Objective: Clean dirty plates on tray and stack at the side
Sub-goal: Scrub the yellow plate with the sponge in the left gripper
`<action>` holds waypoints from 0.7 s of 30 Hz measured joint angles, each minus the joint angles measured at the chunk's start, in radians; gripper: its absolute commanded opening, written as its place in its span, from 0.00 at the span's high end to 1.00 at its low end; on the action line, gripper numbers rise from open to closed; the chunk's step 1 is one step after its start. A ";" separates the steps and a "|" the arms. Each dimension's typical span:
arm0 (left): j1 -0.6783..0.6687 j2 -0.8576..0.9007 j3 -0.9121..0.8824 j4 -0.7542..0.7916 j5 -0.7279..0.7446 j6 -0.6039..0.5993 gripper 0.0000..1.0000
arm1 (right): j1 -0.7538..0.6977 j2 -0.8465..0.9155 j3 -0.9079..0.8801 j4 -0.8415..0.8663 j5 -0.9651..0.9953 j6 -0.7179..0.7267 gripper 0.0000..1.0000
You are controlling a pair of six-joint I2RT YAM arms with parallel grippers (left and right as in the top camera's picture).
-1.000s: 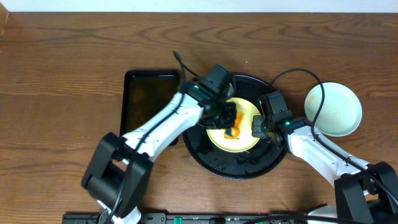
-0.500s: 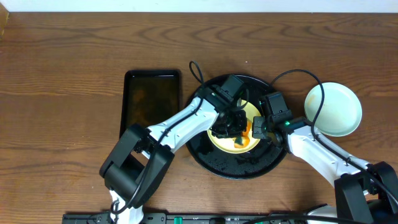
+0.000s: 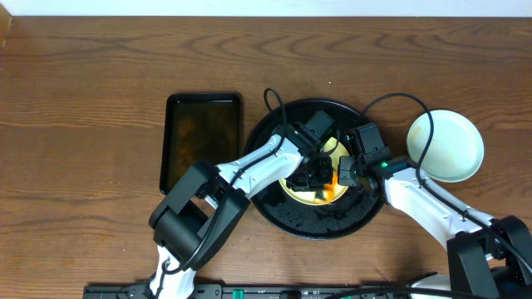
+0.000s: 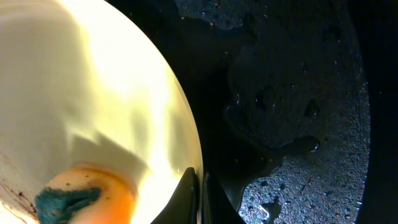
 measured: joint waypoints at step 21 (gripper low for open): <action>0.217 -0.266 -0.001 -0.164 -0.278 0.163 0.93 | 0.000 0.000 0.000 -0.014 -0.003 -0.004 0.85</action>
